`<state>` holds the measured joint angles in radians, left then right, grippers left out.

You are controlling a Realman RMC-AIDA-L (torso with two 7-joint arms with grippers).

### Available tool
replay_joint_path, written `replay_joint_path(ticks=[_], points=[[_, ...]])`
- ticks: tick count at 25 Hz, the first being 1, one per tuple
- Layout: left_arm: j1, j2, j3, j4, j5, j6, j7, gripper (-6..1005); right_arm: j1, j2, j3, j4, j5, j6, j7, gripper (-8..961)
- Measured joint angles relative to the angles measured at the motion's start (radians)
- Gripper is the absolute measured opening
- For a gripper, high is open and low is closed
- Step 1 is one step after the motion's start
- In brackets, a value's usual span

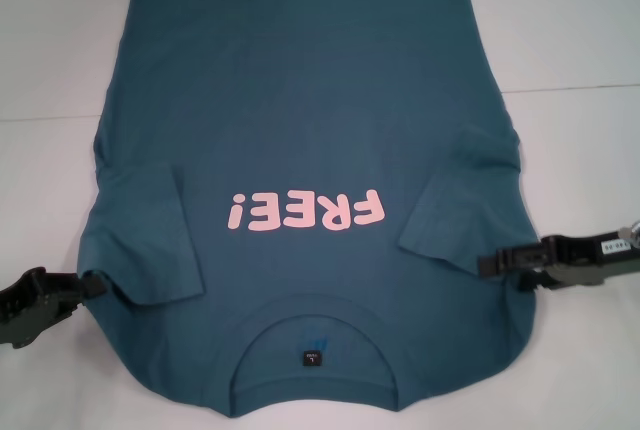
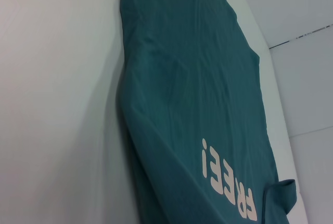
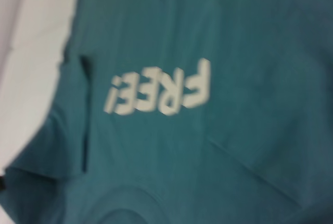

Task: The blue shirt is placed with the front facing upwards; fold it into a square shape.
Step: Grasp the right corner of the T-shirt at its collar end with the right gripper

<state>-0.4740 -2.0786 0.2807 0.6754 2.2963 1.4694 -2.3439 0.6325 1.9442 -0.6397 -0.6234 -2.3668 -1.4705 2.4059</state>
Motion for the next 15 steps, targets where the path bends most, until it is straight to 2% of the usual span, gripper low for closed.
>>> replay_joint_path(ticks=[5, 10, 15], points=[[0.001, 0.0, 0.0, -0.001, -0.001, 0.0, 0.0, 46, 0.002, 0.001, -0.004, 0.002, 0.028, 0.003, -0.013, 895], [0.001, 0.0, 0.0, -0.002, -0.001, -0.002, 0.0, 47, -0.002, -0.026, -0.006, -0.005, -0.069, 0.0, 0.036, 895], [0.002, -0.001, 0.0, -0.007, -0.002, -0.01, 0.0, 47, -0.014, -0.048, 0.0, -0.008, -0.085, -0.005, 0.043, 895]])
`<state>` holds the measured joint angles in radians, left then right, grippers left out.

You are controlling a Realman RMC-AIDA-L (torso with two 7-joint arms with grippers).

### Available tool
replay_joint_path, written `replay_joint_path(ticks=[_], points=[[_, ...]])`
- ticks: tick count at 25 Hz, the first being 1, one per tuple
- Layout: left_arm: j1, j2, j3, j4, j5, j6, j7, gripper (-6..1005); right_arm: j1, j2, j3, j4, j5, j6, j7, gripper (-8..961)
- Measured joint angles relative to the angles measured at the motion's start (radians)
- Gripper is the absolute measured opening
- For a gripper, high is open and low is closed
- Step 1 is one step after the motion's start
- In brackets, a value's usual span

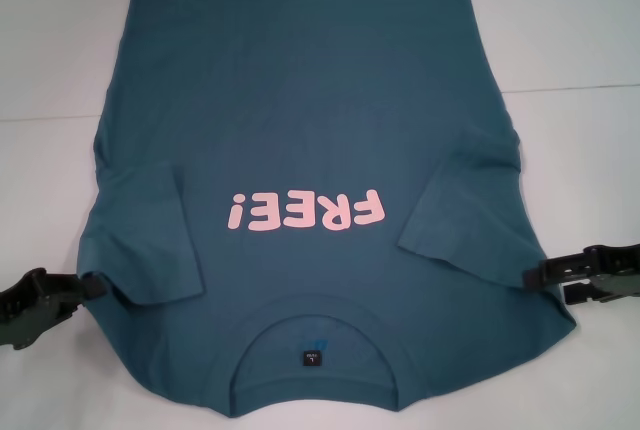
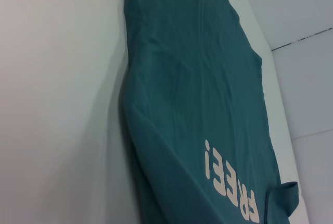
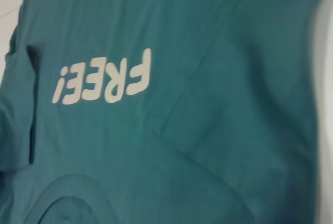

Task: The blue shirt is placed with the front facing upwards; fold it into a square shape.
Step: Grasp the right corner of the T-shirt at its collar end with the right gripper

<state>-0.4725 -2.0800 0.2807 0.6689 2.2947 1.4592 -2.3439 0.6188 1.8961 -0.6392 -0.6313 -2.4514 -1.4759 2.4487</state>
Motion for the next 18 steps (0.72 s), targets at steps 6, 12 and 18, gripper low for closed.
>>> replay_joint_path(ticks=[6, 12, 18], points=[[0.0, -0.002, 0.0, 0.0, 0.0, -0.001, 0.0, 48, -0.009, -0.006, -0.005, 0.0, -0.011, -0.005, 0.002, 895], [0.0, -0.002, 0.0, 0.0, 0.0, -0.001, 0.0, 47, 0.0, 0.003, -0.007, 0.004, -0.053, -0.006, 0.013, 895], [0.0, -0.002, -0.001, 0.0, 0.0, -0.004, 0.0, 46, 0.009, 0.011, -0.007, 0.007, -0.05, -0.004, 0.013, 895]])
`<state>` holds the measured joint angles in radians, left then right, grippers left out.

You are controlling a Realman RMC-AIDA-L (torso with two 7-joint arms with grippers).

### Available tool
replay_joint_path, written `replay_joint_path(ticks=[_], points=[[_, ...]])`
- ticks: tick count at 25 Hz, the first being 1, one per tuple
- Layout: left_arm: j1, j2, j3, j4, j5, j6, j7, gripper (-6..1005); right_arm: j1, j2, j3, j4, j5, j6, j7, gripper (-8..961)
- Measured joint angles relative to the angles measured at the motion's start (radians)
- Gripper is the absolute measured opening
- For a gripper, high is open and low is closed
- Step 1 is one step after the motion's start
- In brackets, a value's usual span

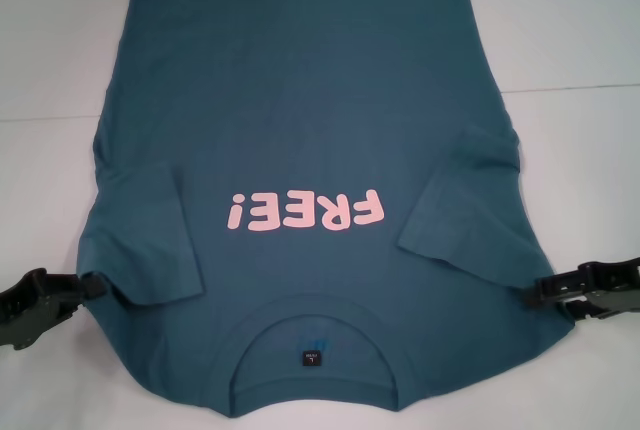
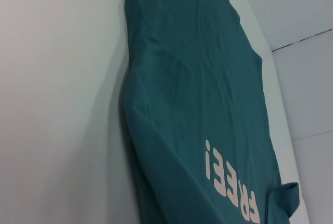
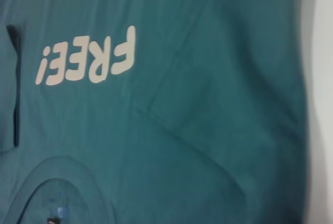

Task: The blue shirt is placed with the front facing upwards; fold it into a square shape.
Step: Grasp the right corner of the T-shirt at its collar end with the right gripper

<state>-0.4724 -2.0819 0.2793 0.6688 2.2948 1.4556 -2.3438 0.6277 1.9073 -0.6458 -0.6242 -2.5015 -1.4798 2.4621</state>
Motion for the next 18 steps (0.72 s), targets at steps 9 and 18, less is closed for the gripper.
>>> replay_joint_path(ticks=[9, 18], points=[[0.0, -0.001, 0.0, 0.0, -0.002, -0.003, 0.0, 48, 0.03, 0.029, 0.003, 0.003, 0.022, 0.004, -0.017, 894], [0.006, -0.001, 0.0, 0.0, -0.015, -0.003, 0.0, 47, 0.038, 0.032, -0.007, 0.023, 0.089, 0.021, -0.044, 894]])
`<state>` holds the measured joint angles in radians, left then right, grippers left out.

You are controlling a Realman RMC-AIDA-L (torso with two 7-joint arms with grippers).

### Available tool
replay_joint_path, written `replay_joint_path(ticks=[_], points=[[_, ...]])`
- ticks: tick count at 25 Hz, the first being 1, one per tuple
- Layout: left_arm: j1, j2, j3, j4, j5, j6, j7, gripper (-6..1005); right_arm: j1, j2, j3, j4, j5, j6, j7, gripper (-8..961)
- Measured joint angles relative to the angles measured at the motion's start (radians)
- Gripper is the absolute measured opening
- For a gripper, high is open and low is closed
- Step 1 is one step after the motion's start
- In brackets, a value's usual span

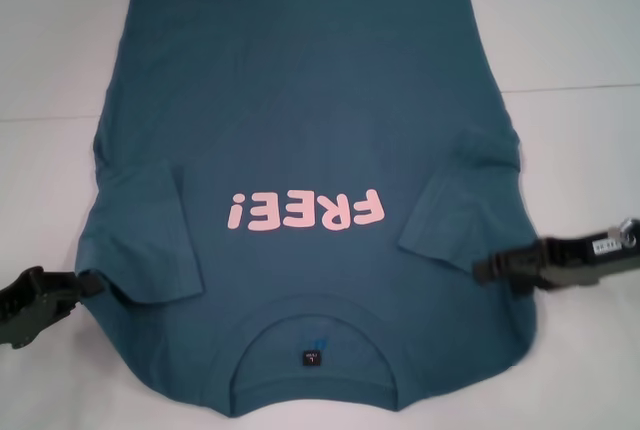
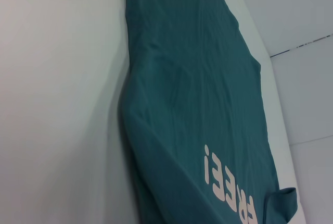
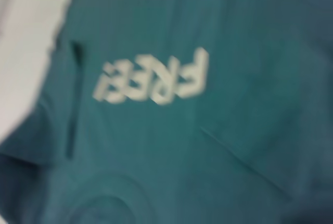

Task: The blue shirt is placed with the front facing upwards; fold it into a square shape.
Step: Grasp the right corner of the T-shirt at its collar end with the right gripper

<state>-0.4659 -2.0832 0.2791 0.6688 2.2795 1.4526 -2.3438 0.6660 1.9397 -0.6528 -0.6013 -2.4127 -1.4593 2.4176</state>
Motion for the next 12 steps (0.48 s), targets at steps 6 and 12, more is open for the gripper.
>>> replay_joint_path(ticks=[6, 12], points=[[0.003, 0.0, 0.0, 0.0, 0.0, -0.004, 0.0, 47, -0.003, -0.019, 0.008, -0.007, -0.076, -0.016, 0.033, 894], [0.008, -0.001, 0.0, 0.0, 0.0, -0.006, 0.001, 46, -0.034, -0.034, 0.07, -0.044, -0.071, -0.07, 0.025, 895]])
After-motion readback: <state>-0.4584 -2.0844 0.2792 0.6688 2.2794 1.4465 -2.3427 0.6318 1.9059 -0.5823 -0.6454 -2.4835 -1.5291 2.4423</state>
